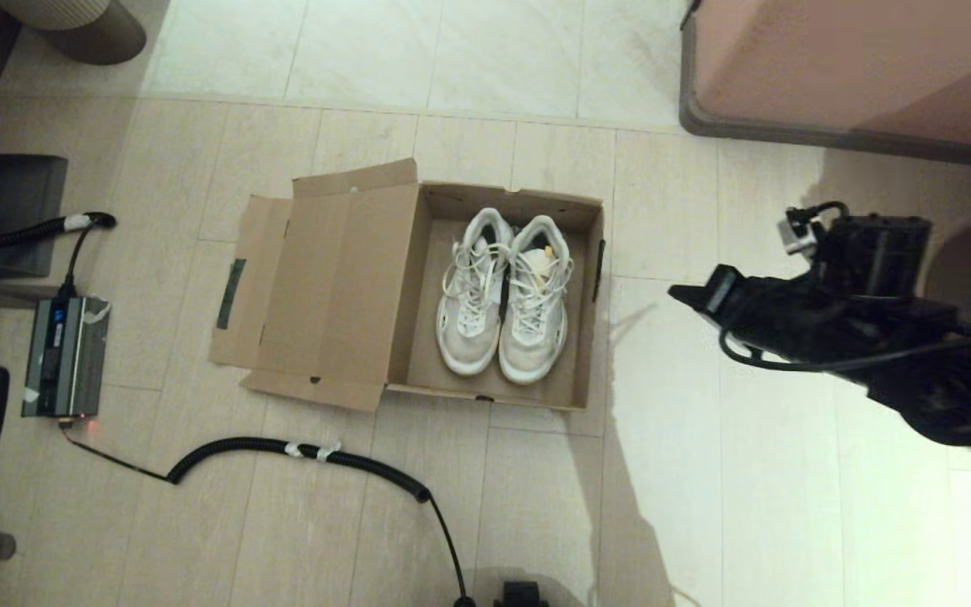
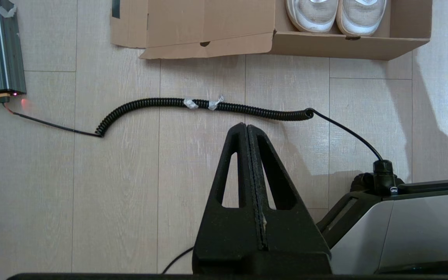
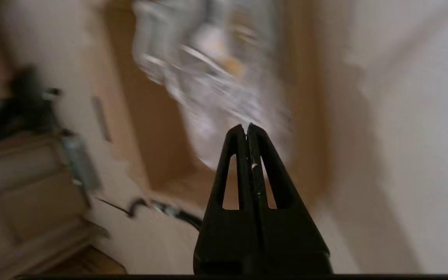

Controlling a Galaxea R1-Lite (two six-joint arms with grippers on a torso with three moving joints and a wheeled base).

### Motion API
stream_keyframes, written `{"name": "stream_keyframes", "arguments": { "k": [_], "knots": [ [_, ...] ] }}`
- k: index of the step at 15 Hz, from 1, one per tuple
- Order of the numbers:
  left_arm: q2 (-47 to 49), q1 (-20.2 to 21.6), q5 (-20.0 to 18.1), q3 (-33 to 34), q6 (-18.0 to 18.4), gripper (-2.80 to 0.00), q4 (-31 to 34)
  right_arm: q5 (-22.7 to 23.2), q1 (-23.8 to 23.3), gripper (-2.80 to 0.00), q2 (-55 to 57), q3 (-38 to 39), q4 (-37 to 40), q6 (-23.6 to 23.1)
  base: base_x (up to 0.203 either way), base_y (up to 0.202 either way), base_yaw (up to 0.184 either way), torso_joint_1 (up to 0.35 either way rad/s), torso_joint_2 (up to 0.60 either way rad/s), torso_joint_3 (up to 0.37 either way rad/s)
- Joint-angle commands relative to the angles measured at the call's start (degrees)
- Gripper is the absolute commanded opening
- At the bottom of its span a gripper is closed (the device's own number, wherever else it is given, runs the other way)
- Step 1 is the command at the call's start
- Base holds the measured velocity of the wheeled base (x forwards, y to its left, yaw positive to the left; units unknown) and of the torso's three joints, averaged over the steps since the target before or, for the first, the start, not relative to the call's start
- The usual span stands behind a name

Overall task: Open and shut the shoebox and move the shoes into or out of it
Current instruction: Put the shoes out of the shoe box

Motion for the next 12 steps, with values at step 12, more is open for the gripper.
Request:
{"name": "stream_keyframes", "arguments": {
  "k": [12],
  "knots": [
    [0.2,0.0,0.0,0.4,0.0,-2.8,-0.1,-22.9,19.9,-2.8,40.6,-50.3,-8.4,-18.9,0.0,0.0,0.0,0.0,0.0,0.0]
  ]
}}
